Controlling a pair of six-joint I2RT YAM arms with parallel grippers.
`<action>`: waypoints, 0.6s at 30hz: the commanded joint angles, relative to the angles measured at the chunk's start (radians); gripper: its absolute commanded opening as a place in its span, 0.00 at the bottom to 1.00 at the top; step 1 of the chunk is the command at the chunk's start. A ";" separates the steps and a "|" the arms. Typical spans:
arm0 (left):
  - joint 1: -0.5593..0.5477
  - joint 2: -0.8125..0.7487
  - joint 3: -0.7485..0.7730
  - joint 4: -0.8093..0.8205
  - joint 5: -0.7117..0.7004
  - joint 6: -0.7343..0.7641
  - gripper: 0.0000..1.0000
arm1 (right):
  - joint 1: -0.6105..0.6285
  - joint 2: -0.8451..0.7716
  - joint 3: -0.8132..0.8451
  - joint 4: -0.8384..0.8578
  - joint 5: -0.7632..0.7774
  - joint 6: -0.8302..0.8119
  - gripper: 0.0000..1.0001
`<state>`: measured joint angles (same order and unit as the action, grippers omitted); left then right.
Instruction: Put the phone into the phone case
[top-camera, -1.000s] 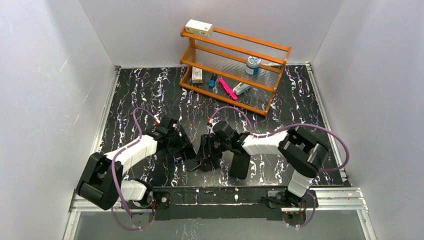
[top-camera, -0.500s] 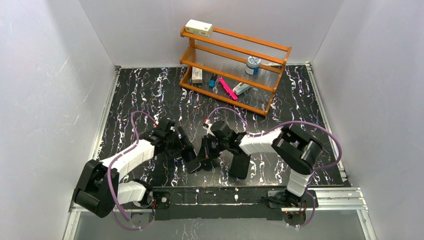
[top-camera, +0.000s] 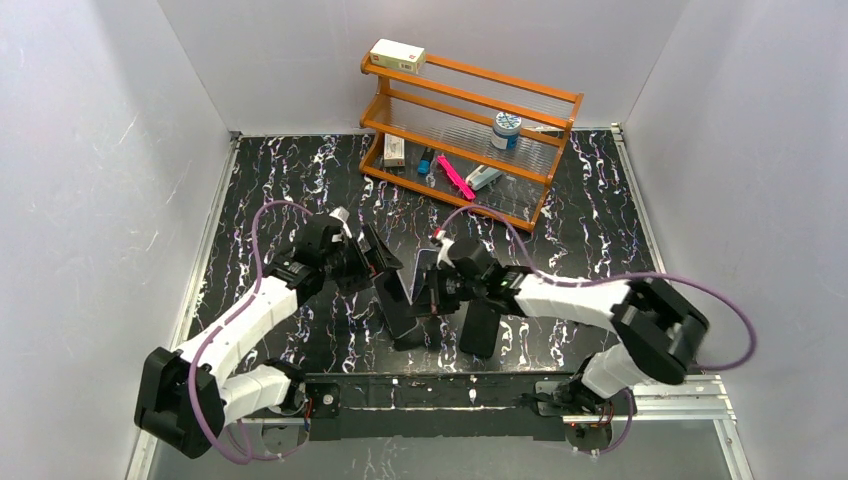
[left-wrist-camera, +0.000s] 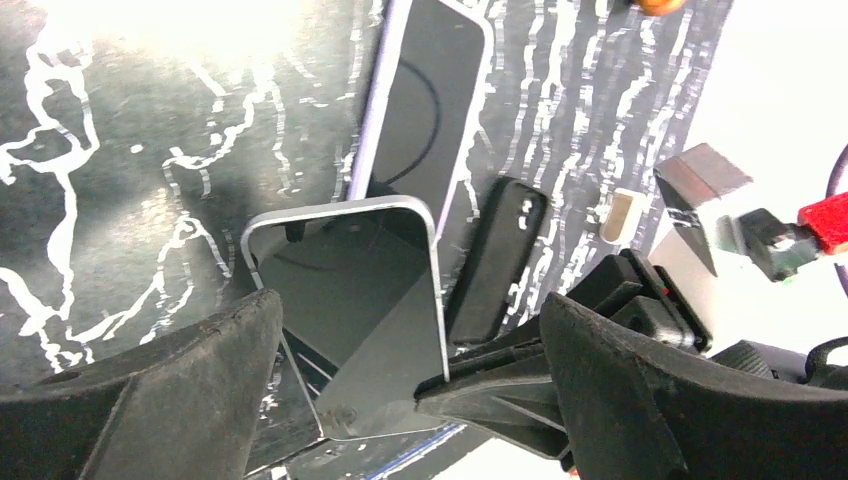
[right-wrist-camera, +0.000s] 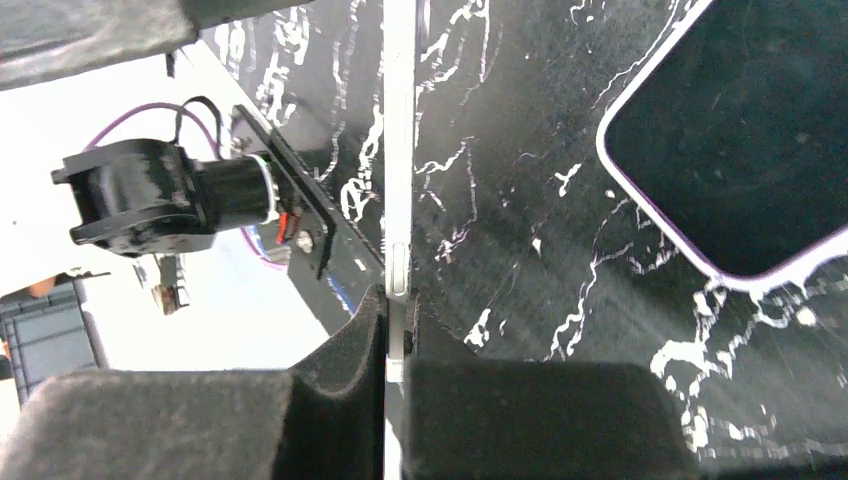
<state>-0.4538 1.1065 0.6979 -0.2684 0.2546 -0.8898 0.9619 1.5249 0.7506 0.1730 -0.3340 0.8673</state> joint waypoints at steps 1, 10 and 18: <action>-0.004 -0.036 0.053 -0.020 0.085 0.041 0.98 | -0.019 -0.203 -0.016 -0.092 0.082 0.031 0.01; -0.049 0.001 0.040 0.032 0.114 0.083 0.91 | -0.021 -0.528 -0.024 -0.552 0.322 0.163 0.01; -0.185 0.121 0.071 0.148 0.066 0.073 0.78 | -0.020 -0.684 -0.063 -0.808 0.485 0.272 0.01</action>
<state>-0.5728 1.1786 0.7338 -0.1806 0.3397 -0.8265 0.9421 0.8879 0.7128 -0.5137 0.0494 1.0595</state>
